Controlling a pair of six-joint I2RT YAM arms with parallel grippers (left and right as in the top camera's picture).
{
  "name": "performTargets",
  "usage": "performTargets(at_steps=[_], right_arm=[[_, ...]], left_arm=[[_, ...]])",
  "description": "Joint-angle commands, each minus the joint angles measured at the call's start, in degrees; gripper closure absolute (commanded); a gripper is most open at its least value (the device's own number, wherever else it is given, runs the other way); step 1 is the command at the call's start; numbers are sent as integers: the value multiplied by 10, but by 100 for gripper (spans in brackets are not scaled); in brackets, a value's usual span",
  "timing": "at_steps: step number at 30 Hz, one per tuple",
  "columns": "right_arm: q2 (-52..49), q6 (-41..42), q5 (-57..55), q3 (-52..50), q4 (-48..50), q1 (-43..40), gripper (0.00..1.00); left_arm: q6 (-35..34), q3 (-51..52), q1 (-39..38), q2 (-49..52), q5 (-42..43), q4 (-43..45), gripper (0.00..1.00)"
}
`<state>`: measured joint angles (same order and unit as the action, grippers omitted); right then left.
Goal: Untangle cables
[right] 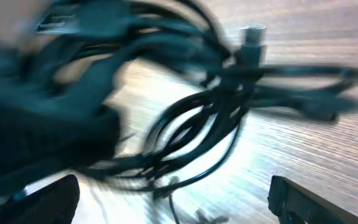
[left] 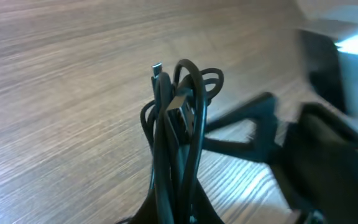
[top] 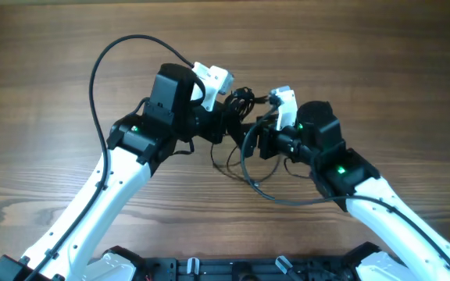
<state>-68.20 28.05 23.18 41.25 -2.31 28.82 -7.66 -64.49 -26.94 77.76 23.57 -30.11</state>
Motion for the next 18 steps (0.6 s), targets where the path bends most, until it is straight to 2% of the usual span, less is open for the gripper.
performTargets(at_steps=[1,6,8,11,13,16,18], right_arm=[[82,7,2,7,-50,-37,0],[162,45,-109,7,-161,-131,1],[163,33,-102,7,-176,-165,0],[140,-25,-96,3,-165,-179,0],[109,-68,-49,3,-134,-179,0],[60,-109,63,3,-74,-179,0],[32,-109,69,3,-43,-179,0]], left_arm=[[-109,0,12,-1,-21,28,96],[-224,0,45,-1,21,40,96],[-257,0,56,-1,68,40,96],[-263,0,63,-1,142,42,96],[-272,0,63,-1,179,42,96],[-333,0,63,-1,182,42,96],[-338,0,63,-1,186,42,96]])
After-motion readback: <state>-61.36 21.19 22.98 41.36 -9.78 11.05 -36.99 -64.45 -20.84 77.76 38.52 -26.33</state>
